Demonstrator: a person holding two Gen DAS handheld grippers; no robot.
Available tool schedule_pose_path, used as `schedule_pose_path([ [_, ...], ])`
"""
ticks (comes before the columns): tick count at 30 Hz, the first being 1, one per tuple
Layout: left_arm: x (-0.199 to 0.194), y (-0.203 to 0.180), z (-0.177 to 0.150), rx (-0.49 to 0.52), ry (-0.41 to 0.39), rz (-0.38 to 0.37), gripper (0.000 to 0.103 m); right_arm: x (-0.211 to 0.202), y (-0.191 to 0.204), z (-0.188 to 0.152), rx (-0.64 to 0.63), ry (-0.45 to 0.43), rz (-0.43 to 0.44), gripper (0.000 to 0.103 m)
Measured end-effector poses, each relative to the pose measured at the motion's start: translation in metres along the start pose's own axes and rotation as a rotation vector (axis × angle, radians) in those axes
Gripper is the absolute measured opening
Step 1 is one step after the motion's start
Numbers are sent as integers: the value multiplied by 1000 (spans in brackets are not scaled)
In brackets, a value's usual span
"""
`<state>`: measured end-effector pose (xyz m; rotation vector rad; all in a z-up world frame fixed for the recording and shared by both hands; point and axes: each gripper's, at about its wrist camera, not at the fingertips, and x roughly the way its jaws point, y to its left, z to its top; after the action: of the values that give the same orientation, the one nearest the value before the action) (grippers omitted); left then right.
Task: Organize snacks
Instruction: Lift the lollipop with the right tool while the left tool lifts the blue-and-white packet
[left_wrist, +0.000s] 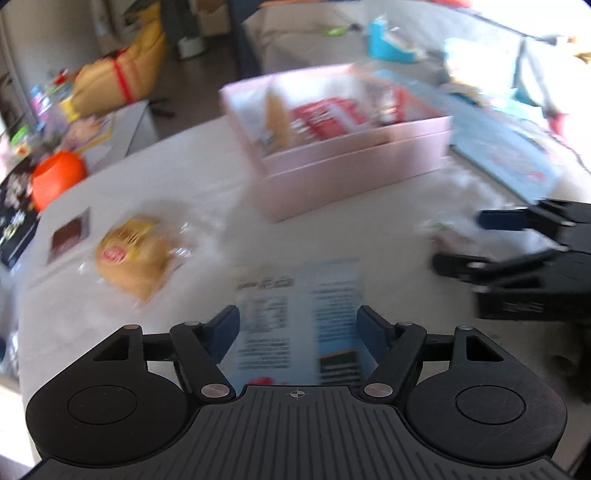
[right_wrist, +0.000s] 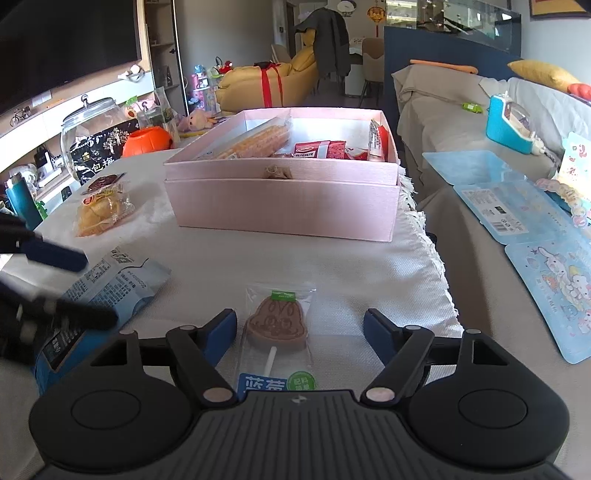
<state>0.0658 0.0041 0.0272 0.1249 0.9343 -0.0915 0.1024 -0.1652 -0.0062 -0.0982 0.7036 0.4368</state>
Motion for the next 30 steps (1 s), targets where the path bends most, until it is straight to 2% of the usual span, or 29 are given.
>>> schedule_pose_path([
  [6, 32, 14, 10, -49, 21, 9, 92, 1, 2, 0, -10, 3, -1, 80],
  [8, 35, 22, 10, -89, 18, -22, 92, 1, 2, 0, -10, 3, -2, 80],
  [13, 30, 33, 3, -109, -23, -81, 90, 1, 2, -1, -9, -1, -5, 80],
  [15, 25, 38, 2, -156, -38, -117, 90, 1, 3, -1, -14, -5, -18, 70],
  [17, 10, 39, 2, -185, -92, -163, 90, -3, 7, -1, -36, -8, -23, 37],
  [21, -33, 29, 5, -125, -236, -141, 90, -20, 8, 2, -32, -4, 28, 36],
  [25, -70, 21, 6, -100, -325, -152, 89, -45, 11, 13, -63, -73, 1, 36],
  [26, -78, 19, 6, -98, -347, -158, 85, -52, 11, 17, -63, -90, 4, 36],
  [30, -106, 13, 13, -80, -431, -171, 82, -78, 10, 37, -60, -172, 3, 36],
])
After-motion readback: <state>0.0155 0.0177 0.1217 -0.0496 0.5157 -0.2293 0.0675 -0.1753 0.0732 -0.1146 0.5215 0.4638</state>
